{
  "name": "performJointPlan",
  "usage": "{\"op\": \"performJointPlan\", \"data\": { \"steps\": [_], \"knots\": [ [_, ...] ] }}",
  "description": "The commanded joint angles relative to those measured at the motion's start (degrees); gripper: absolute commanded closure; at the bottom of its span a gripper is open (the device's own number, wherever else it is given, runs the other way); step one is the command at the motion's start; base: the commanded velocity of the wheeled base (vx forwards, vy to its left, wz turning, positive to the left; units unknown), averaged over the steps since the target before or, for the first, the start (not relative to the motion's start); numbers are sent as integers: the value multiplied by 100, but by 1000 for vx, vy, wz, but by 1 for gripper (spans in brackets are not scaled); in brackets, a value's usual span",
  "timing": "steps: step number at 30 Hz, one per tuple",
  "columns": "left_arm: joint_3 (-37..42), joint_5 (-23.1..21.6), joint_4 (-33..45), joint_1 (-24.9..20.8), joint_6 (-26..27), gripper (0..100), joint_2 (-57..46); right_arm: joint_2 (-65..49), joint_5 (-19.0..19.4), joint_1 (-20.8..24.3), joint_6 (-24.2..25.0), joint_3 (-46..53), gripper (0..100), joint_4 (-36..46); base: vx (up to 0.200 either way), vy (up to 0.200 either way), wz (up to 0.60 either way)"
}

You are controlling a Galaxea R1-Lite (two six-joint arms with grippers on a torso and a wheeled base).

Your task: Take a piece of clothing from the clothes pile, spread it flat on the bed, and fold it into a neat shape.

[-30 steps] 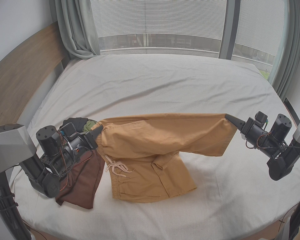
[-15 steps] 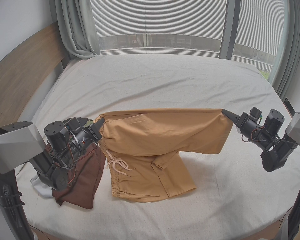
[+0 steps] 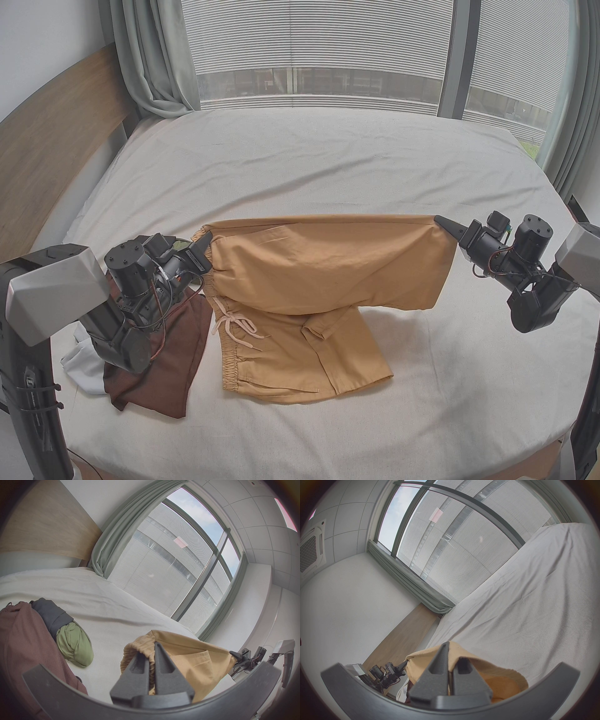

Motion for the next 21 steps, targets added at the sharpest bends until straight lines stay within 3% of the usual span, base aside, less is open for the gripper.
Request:
{"op": "performJointPlan", "data": {
  "steps": [1,21],
  "knots": [
    [-253,93,-3,3,-12,100,291,284,3,3,-4,-203,100,27,0,0,0],
    [-1255,330,59,56,-161,100,915,1189,3,12,5,-1635,100,220,0,0,0]
  ]
}}
